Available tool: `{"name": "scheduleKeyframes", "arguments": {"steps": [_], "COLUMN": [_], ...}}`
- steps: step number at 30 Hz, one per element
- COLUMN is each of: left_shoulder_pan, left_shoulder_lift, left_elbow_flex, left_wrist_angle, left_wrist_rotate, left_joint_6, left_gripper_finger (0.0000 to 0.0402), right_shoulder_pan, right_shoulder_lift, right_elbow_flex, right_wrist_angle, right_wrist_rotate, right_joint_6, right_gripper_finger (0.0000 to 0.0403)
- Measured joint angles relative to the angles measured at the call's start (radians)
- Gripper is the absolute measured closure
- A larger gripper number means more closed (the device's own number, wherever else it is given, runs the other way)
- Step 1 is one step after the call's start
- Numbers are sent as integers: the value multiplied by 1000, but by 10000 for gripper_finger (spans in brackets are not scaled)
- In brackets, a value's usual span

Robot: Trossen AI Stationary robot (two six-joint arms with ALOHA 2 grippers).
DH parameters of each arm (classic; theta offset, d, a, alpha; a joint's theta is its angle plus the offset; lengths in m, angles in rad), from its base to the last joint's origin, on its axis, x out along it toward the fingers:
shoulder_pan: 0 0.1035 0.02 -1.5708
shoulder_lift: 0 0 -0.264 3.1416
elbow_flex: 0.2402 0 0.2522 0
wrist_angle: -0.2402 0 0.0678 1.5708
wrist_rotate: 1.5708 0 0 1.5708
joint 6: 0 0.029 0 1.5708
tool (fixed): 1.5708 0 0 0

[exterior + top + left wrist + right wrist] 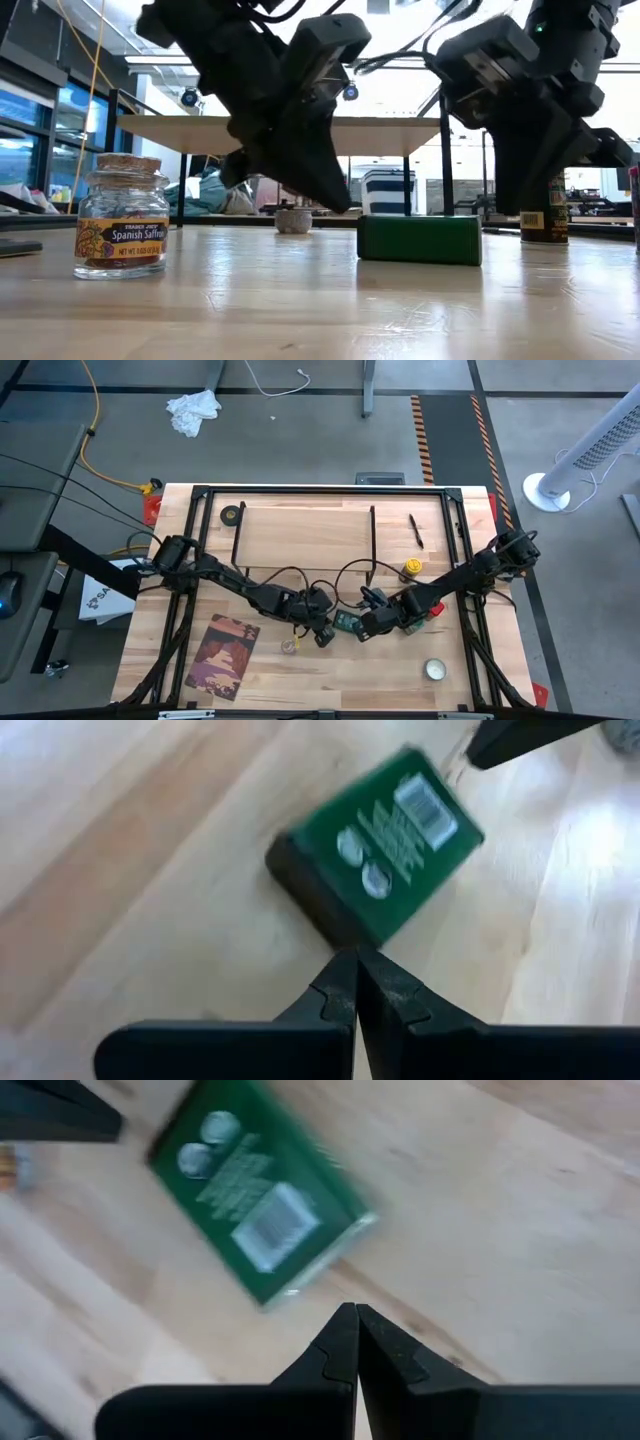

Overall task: Shelf spices
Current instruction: Put the green seasoning can on the shelf

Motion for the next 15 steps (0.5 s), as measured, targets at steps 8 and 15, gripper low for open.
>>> {"name": "scheduleKeyframes", "arguments": {"steps": [8, 15], "left_shoulder_pan": [-42, -13], "left_shoulder_lift": [0, 0], "left_elbow_flex": [-3, -5], "left_wrist_angle": [-39, -42], "left_wrist_rotate": [-54, -114], "left_joint_6": [-9, -15], "left_gripper_finger": [402, 402], "right_shoulder_pan": [1, 2], "right_shoulder_lift": [-16, 11], "right_elbow_flex": [2, 1], "right_wrist_angle": [117, 118], "right_wrist_rotate": [66, 91], "right_joint_6": [3, 9], "right_gripper_finger": [403, 403]}}
